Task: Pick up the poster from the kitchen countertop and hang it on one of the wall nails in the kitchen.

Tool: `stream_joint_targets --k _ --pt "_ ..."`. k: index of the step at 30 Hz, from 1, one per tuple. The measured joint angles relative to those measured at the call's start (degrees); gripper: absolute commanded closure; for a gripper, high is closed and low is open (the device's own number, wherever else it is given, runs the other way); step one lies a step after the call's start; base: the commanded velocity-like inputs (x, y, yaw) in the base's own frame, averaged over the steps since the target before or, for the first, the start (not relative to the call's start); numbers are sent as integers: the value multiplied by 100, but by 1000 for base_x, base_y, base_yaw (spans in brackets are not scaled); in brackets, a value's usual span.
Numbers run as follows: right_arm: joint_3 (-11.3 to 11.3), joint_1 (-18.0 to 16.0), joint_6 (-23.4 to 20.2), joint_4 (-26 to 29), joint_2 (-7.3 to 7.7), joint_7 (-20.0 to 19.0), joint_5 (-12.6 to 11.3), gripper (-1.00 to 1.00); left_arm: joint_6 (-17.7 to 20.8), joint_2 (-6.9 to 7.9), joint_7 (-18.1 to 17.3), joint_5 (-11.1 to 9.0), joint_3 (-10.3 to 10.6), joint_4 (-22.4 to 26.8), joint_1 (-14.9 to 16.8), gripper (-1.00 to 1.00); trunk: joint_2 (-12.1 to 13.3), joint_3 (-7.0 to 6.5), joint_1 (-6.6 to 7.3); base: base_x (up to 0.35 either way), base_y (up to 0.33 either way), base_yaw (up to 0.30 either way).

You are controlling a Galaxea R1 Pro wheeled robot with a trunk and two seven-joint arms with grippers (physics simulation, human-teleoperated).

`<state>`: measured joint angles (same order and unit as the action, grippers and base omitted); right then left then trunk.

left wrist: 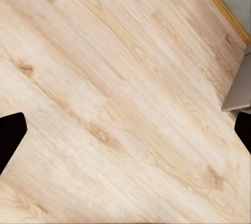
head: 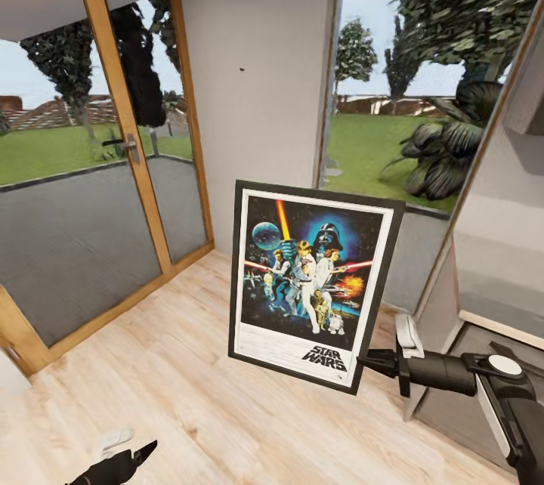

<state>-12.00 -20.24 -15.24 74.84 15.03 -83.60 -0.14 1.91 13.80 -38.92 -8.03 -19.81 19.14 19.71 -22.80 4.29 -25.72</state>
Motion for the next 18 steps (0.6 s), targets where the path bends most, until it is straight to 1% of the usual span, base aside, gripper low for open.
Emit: stream_joint_targets --k 18 --pt "1 0 -1 1 0 2 1 100 6 0 0 7 8 -2 0 -100 0 0 0 242 282 0"
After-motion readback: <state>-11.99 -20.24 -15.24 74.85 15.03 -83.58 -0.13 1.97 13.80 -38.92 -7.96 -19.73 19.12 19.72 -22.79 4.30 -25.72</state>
